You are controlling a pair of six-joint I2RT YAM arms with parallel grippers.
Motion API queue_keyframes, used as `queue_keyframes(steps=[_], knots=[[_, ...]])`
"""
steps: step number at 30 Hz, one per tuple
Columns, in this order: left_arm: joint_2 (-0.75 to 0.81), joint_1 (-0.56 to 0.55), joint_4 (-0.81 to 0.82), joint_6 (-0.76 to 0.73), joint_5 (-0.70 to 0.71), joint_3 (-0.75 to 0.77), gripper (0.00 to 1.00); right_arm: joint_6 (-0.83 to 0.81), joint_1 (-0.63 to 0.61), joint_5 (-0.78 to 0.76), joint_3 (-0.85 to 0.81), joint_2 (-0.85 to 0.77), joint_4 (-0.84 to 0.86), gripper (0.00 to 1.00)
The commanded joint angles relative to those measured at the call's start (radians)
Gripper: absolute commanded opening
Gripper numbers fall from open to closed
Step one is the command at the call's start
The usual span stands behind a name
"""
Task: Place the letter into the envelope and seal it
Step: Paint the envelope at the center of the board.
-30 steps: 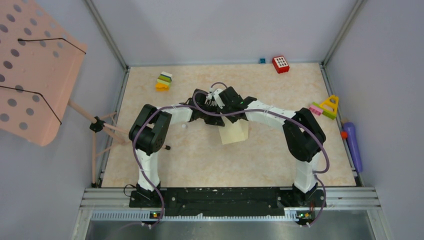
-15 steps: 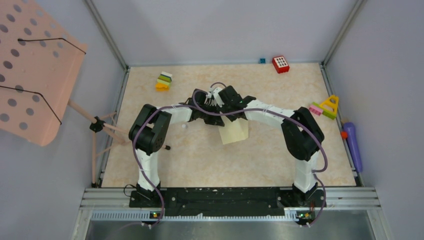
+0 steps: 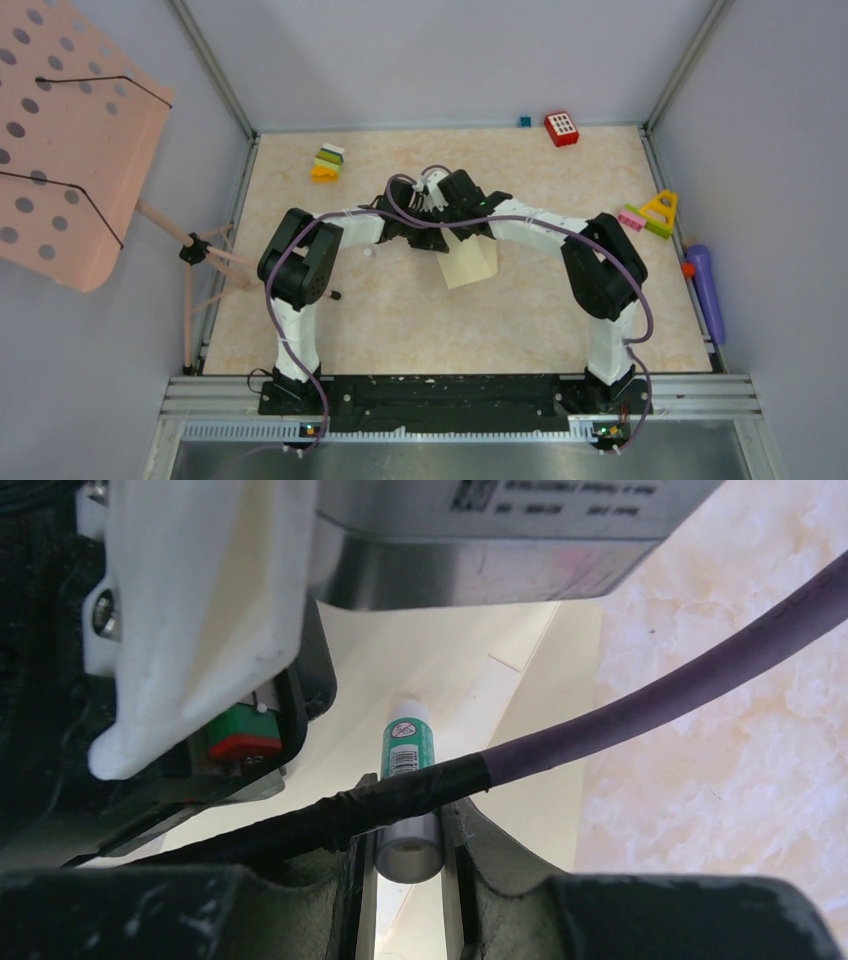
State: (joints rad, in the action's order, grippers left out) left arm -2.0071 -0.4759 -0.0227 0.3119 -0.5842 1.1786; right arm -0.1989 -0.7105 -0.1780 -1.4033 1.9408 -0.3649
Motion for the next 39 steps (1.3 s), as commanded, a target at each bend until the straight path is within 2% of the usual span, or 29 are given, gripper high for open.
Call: queue_keyframes(steps=[1,39], knots=[[-0.054,-0.021,-0.086,-0.036,0.087,-0.008,0.0,0.015,0.004,0.06,-0.016,-0.021,-0.04,0.0],[-0.047,-0.02,-0.091,-0.02,0.127,-0.013,0.0,-0.067,-0.044,0.128,0.006,-0.1,-0.245,0.0]])
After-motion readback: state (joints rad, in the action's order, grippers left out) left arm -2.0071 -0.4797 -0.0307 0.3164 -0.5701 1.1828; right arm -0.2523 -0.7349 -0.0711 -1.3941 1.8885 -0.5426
